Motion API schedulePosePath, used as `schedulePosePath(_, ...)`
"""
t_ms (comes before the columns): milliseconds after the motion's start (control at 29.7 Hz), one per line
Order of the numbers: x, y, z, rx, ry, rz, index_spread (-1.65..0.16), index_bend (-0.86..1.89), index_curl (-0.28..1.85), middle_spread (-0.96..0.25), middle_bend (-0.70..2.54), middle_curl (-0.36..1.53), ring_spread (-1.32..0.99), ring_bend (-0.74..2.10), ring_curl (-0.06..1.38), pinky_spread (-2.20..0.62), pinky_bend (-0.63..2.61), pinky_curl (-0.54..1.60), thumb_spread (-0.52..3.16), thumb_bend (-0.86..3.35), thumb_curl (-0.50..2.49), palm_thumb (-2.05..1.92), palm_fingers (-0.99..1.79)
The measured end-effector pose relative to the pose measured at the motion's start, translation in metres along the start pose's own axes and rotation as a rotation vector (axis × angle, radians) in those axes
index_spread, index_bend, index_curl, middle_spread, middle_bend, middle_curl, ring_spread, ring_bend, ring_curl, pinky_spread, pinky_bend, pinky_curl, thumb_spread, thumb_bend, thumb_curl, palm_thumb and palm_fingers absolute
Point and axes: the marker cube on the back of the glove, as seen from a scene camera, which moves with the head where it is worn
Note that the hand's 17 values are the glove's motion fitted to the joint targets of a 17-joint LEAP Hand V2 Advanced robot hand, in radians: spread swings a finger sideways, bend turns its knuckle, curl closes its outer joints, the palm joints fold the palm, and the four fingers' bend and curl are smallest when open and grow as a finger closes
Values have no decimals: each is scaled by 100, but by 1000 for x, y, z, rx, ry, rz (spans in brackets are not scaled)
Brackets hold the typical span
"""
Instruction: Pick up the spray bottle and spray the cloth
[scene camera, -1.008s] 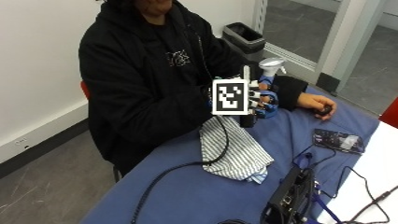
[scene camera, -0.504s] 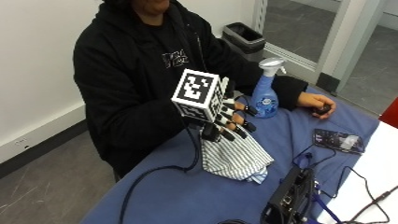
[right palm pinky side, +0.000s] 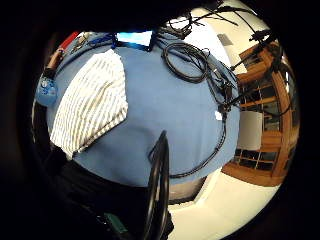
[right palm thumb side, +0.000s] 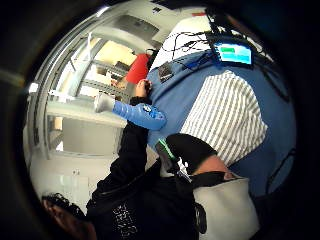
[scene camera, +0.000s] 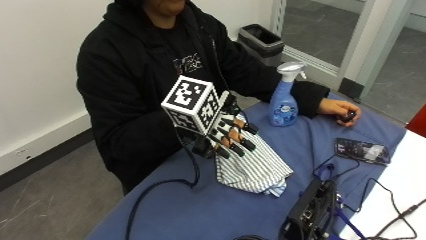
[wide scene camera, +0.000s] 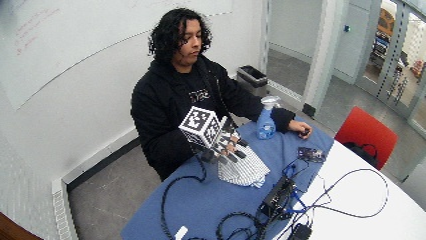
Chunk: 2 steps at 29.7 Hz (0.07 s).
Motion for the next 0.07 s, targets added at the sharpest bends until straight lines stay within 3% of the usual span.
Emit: schedulePosePath(67, 1, 1, 1, 1, -5, 4, -38, 15, 33, 5, 21, 37, 10, 28, 31, 23, 27, 36, 101, -3, 40, 46, 30)
